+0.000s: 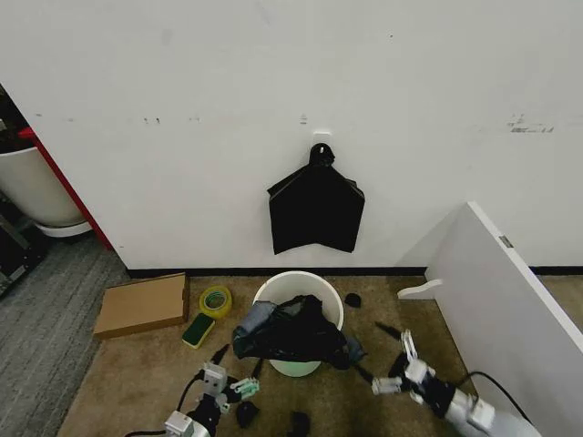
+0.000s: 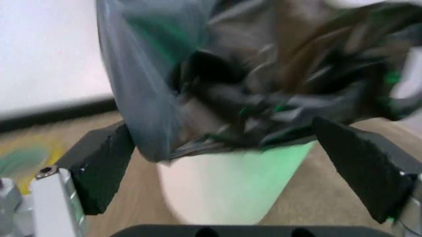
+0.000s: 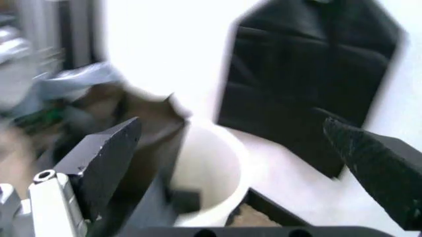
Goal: Place the garbage bag over the trash bin.
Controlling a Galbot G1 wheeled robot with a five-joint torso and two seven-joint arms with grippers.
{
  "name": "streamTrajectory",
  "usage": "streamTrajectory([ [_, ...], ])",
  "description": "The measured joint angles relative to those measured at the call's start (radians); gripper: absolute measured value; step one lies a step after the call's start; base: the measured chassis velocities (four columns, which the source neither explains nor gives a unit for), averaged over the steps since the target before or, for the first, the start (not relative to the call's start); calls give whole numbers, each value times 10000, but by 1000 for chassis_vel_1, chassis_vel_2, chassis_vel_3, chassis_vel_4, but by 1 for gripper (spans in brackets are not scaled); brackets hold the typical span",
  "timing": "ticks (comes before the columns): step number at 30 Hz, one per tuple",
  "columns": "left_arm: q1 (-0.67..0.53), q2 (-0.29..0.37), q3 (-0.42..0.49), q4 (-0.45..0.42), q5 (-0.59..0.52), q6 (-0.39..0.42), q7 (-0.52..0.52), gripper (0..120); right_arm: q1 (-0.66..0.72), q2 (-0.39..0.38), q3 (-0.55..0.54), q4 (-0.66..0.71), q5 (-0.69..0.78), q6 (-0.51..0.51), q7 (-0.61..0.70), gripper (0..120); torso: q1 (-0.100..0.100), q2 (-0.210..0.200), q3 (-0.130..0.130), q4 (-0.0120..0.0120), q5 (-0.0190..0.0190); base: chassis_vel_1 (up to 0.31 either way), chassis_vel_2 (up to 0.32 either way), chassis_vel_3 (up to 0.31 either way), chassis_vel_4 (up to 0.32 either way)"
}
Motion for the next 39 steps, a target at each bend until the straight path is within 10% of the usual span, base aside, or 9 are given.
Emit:
streamTrajectory([
  [7,-651,-290,-2005,552,1067,-1858,3550,100,2302,-146,-1400,1196,2842,-4963,2889,100,0,0,1,0,2,0,0,0,0],
  [16,-817,-578,-3937,1191,1189,-2877,6014,100,5916,179,-3210,-90,2855,-9883,2733,100,1,0,2,-4,-3,0,0,0,0],
  [33,-688,-943,-4351,1887,1095,-3648,5170,100,9286,2185,-4338,-4346,73,-11555,-782,100,1,0,1,0,1,0,0,0,0],
  [39,-713,-996,-4339,1987,1084,-3759,4927,100,9404,2301,-4411,-4940,-771,-11487,-1714,79,0,0,0,0,2,0,0,0,0],
])
